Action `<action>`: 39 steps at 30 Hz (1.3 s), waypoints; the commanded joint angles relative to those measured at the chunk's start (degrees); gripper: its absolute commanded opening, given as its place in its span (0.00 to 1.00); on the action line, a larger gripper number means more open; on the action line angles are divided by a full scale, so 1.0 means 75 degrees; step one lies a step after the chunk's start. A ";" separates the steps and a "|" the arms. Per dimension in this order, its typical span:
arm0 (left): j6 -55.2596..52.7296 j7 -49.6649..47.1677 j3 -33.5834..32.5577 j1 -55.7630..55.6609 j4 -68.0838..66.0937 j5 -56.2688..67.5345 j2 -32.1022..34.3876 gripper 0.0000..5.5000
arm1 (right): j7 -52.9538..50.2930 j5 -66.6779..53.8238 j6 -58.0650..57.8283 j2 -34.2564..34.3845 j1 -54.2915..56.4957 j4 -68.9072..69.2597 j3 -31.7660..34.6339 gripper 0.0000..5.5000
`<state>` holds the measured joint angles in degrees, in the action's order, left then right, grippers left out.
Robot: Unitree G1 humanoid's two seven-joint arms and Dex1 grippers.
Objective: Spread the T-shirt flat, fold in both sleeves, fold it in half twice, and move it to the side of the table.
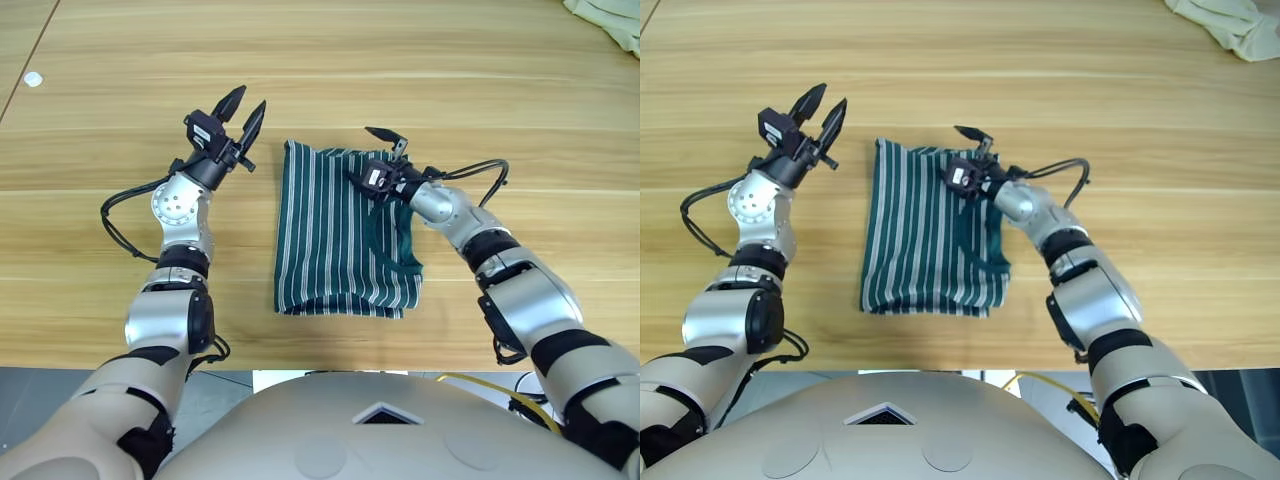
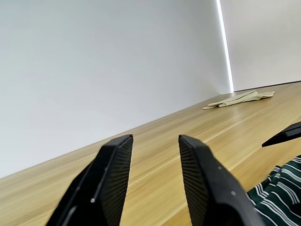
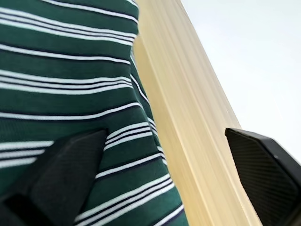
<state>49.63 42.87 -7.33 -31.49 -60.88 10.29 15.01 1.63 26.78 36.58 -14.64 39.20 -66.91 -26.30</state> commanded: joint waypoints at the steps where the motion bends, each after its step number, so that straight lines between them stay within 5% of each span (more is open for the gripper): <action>1: 0.0082 0.0329 0.0139 0.0070 0.0176 -0.0057 0.0048 0.33 | -0.0289 -0.0286 0.0356 -0.0125 0.0165 0.0047 0.0492 0.84; 8: -0.1426 0.3883 0.0637 0.2090 0.4287 0.2430 0.0897 0.33 | 0.2847 -0.3107 0.1449 -0.1552 -0.1933 0.4533 0.1121 0.84; 18: -0.1947 0.5434 0.1212 0.4382 0.7204 0.2202 0.2786 0.33 | 0.5912 -0.4925 0.0133 -0.4923 -0.6089 0.9806 0.1154 0.84; 25: -0.1458 0.5473 0.1612 0.4841 0.6778 0.1131 0.3255 0.33 | 0.6288 -0.4174 0.0331 -0.5190 -0.7204 0.9958 0.1213 0.84; 39: -0.0373 0.4349 0.2667 0.4887 0.5550 -0.0781 0.3327 0.33 | 0.5735 -0.1974 -0.0345 -0.4460 -0.6934 0.8430 0.0654 0.84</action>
<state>46.23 76.47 11.56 5.86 -18.43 5.82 39.35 44.34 5.83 37.89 -47.71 -12.18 0.87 -20.70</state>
